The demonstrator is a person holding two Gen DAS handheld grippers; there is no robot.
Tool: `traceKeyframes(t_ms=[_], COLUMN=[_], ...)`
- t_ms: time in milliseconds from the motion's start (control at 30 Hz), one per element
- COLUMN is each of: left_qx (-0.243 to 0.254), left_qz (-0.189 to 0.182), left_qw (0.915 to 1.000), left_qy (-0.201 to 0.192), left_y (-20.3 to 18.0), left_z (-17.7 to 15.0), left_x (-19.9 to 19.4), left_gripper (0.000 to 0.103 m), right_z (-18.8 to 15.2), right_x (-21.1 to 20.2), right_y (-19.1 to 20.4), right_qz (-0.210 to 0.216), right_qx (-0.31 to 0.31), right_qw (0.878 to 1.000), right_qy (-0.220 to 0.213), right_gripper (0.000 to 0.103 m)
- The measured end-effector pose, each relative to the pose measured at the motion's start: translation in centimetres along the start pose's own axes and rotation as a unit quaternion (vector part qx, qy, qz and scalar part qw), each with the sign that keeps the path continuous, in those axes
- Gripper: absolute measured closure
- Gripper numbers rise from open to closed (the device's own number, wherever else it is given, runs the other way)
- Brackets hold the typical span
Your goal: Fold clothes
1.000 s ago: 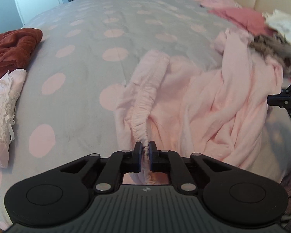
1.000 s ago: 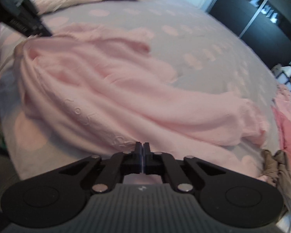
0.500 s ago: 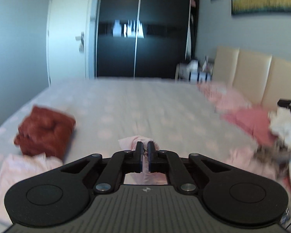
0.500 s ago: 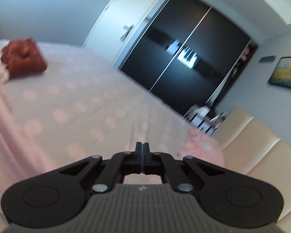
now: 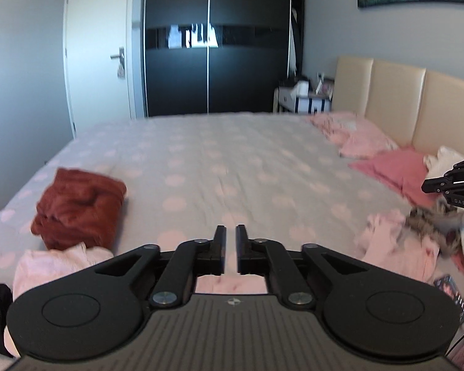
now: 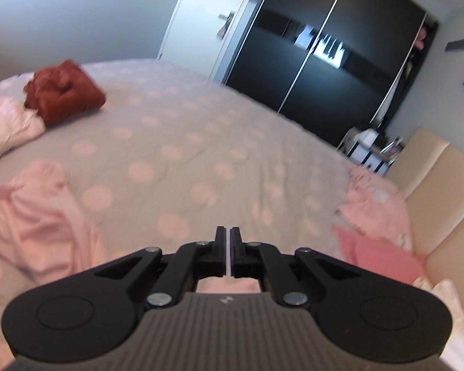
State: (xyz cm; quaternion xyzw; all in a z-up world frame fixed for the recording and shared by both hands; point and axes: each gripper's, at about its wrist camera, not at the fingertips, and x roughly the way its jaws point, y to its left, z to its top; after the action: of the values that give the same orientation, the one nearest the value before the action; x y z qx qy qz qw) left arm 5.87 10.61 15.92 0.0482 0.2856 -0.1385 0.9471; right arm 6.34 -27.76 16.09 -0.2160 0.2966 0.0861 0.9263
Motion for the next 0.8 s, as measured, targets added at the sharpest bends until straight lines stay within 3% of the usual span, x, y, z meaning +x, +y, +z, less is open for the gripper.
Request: traceKeyframes(t_ms=[67,167,300,400,467,600,700,767,800], left_qx=[0.010,0.025,0.074,0.117,0.164,0.262,0.299,0.298,0.290], left_qz=[-0.009,-0.023,-0.026,-0.028,-0.028,-0.037,-0.032,-0.027,-0.026], left_qw=[0.9996,0.9974,0.9907,0.9813,0.9726,0.9488,0.9358,0.9345,0.9363], left_qy=[0.027,0.064,0.111,0.150,0.162,0.173,0.185,0.194,0.196], left_y=[0.1,0.0,-1.0,-2.2,-3.3,-5.8,-6.7,-6.5,-6.3], left_z=[-1.8,-4.4,-9.1,-12.7,-14.8,-18.1,-19.5,-19.6,-19.4], left_x=[1.4,3.2,4.7,5.7,6.1,7.0,8.6,9.6,9.9], left_gripper=[0.074,0.057,0.055,0.054,0.054,0.053,0.054,0.057,0.065], right_z=[-2.1,-5.1,-9.0,-11.8,-13.3,-15.7,-16.6,-17.1,-17.2], right_x=[1.0,2.2,4.1,5.2,5.9,7.2,8.4,9.2,9.6], right_y=[1.1,2.5,4.2,5.2,5.5,5.7,5.5,5.2,4.9], right_qz=[0.016,0.036,0.060,0.075,0.082,0.085,0.074,0.059,0.050], right_qx=[-0.002,-0.011,-0.026,-0.036,-0.042,-0.066,-0.081,-0.090,-0.092], right_qw=[1.000,0.998,0.993,0.989,0.987,0.983,0.980,0.980,0.979], right_qy=[0.020,0.052,0.094,0.119,0.131,0.151,0.163,0.169,0.173], right_gripper=[0.096,0.075,0.072,0.060,0.057,0.041,0.041,0.043,0.049])
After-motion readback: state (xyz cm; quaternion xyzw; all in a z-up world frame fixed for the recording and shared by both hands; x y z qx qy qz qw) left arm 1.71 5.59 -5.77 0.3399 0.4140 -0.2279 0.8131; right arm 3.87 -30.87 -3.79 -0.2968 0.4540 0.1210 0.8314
